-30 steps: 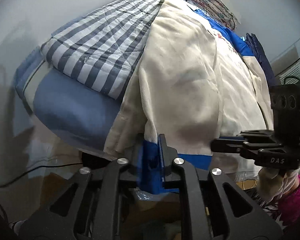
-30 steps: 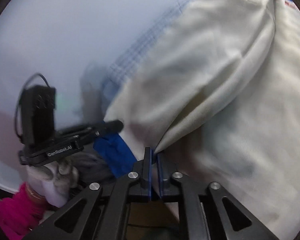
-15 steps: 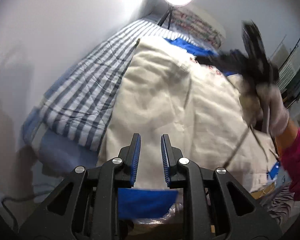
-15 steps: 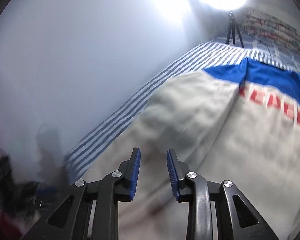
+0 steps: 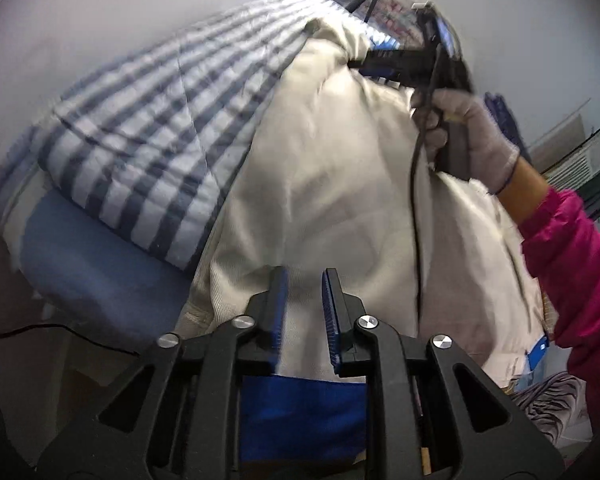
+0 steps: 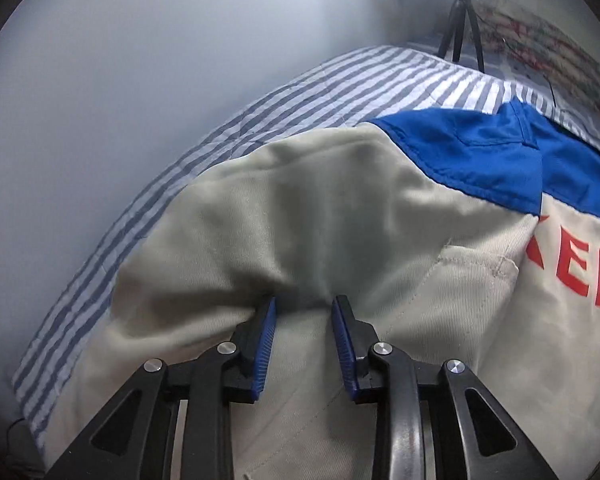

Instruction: Fold large clothes

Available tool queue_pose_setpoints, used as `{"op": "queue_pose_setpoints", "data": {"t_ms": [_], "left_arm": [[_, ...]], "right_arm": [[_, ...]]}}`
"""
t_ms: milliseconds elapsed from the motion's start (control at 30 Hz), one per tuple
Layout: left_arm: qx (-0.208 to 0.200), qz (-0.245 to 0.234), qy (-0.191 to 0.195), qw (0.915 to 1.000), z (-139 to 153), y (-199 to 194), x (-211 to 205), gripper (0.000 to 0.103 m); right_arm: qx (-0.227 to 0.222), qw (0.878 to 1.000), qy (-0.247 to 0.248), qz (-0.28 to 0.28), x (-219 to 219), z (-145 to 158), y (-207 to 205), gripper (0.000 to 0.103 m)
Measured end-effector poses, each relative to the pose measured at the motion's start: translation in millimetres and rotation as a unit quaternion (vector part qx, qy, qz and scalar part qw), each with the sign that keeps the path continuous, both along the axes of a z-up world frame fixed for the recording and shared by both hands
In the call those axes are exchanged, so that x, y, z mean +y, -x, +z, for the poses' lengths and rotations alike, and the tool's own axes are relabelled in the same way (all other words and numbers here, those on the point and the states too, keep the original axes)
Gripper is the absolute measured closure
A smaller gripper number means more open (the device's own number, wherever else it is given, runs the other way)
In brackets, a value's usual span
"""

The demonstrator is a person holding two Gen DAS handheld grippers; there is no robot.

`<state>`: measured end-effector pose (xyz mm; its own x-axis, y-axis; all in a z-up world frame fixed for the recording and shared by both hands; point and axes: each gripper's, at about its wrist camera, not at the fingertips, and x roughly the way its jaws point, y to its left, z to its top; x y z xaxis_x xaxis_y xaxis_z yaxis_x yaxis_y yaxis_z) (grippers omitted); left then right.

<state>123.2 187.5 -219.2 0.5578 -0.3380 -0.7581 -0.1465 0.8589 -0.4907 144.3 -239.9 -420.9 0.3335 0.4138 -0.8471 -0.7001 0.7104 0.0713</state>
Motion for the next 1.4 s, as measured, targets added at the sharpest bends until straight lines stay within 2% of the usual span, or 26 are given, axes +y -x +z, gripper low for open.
{"op": "queue_pose_setpoints", "data": {"t_ms": [33,100,133,167,233,333,400,500,533,633,700,767,833,933,967,1000,1033,1100,1267,1400], "left_arm": [[-0.02,0.01,-0.011,0.9997,9,4,6,0.082],[-0.046,0.034,-0.033,0.9978,22,9,17,0.062],[-0.055,0.052,-0.032,0.9966,26,9,25,0.045],[-0.056,0.065,-0.026,0.996,26,8,32,0.042],[-0.045,0.066,-0.021,0.9966,23,1,40,0.042],[-0.011,0.042,-0.005,0.999,7,-19,42,0.042],[0.007,0.021,0.005,0.9997,-4,-30,37,0.042],[0.011,0.012,-0.006,0.9998,-10,-34,30,0.042],[0.011,0.013,-0.005,0.9998,-10,-33,30,0.043],[0.013,0.013,-0.003,0.9998,-9,-32,30,0.069],[0.011,0.006,-0.009,0.9999,-8,-30,29,0.072],[0.008,0.002,-0.018,0.9998,-7,-29,28,0.072],[0.005,0.006,-0.009,0.9999,-6,-31,29,0.072],[0.011,0.01,0.009,0.9998,-11,-35,32,0.072],[0.01,0.009,0.007,0.9999,-10,-34,31,0.076],[0.005,0.006,0.006,0.9999,-8,-33,30,0.083],[0.001,0.002,0.003,1.0,-6,-33,28,0.092],[-0.01,0.0,0.003,1.0,-1,-33,26,0.098],[-0.036,-0.017,0.006,0.9992,12,-31,19,0.1],[-0.05,-0.034,0.005,0.9981,19,-32,11,0.1]], "right_arm": [[0.005,1.0,0.008,0.0,-1,4,1,0.073],[0.022,1.0,-0.004,-0.003,-12,17,7,0.073],[0.026,0.999,-0.019,-0.002,-21,26,13,0.071],[0.028,0.999,-0.03,-0.002,-30,33,21,0.069],[0.029,0.999,-0.04,0.004,-50,44,37,0.062],[0.033,0.999,-0.038,0.007,-70,44,50,0.061],[0.041,0.999,-0.034,-0.002,-78,35,50,0.061],[0.068,0.997,-0.024,-0.027,-82,8,33,0.061],[0.066,0.997,-0.018,-0.028,-82,-1,31,0.062],[0.039,0.999,0.006,-0.016,-74,4,38,0.062],[0.039,0.999,0.017,-0.016,-69,15,39,0.062],[0.012,1.0,0.006,-0.011,-66,36,44,0.062],[-0.002,1.0,-0.009,0.0,-59,54,47,0.062],[0.022,0.999,-0.038,0.011,-40,72,46,0.062],[0.033,0.999,-0.041,0.014,-29,75,46,0.061],[0.041,0.998,-0.041,0.018,-24,75,48,0.058],[0.05,0.998,-0.035,0.025,-9,74,47,0.046],[0.05,0.998,-0.022,0.024,10,70,52,0.029],[0.084,0.996,0.002,-0.007,58,55,40,0.03],[0.068,0.996,0.054,-0.019,91,42,38,0.03]]}}
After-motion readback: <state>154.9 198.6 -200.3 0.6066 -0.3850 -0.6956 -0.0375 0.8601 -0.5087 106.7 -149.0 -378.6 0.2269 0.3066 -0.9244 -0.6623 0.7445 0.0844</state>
